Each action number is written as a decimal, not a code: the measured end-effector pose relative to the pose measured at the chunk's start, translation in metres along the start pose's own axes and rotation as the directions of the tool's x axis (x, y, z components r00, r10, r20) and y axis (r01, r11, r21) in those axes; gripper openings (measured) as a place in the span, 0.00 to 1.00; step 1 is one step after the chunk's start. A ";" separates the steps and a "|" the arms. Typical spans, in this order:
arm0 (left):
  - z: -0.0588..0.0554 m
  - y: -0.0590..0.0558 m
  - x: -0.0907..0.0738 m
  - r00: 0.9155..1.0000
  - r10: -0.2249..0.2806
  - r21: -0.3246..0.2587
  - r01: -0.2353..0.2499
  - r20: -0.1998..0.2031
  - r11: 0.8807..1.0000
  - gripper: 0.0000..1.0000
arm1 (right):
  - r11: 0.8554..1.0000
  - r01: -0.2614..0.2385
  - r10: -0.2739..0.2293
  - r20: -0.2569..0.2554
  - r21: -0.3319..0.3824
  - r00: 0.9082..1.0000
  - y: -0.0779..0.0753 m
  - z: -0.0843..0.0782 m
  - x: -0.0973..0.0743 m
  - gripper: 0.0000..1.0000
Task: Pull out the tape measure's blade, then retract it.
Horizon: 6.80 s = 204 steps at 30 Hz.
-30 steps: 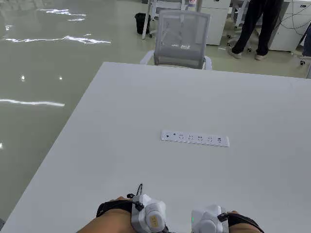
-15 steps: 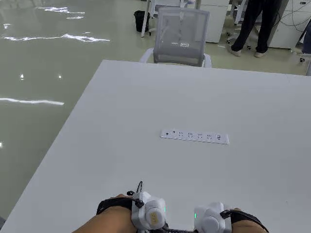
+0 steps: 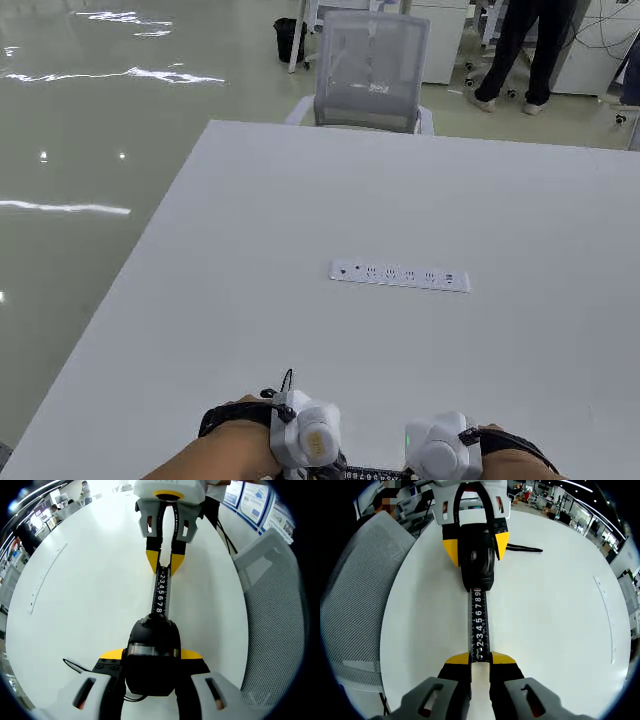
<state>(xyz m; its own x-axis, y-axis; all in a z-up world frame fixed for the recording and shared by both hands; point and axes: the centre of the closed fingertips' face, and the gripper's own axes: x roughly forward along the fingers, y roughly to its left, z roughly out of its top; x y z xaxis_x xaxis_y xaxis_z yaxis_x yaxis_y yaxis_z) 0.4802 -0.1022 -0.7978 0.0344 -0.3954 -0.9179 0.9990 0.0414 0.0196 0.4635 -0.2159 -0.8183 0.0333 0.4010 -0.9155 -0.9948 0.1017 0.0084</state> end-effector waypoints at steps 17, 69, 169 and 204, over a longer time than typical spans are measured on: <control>0.000 0.000 0.000 1.000 0.002 0.000 -0.002 0.000 1.000 0.34 | 1.000 0.003 -0.003 -0.014 0.004 1.000 0.001 -0.008 -0.004 0.11; 0.000 0.000 0.000 1.000 0.001 0.004 -0.001 -0.006 1.000 0.34 | 1.000 0.011 -0.010 -0.046 0.027 0.999 0.001 -0.037 -0.016 0.11; 0.000 0.000 0.000 1.000 0.008 -0.007 -0.008 -0.004 1.000 0.34 | 0.997 0.039 -0.033 -0.090 0.065 0.995 -0.001 -0.086 -0.038 0.12; 0.000 0.000 0.000 1.000 0.010 -0.012 -0.010 -0.001 1.000 0.34 | 0.995 0.047 -0.037 -0.106 0.086 0.994 -0.002 -0.104 -0.047 0.12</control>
<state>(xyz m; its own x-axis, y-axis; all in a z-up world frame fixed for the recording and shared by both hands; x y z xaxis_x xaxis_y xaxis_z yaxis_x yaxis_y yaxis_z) 0.4804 -0.1025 -0.7974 0.0446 -0.3939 -0.9181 0.9981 0.0560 0.0244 0.4539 -0.3298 -0.8173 0.0600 0.2983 -0.9526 -0.9801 0.1985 0.0004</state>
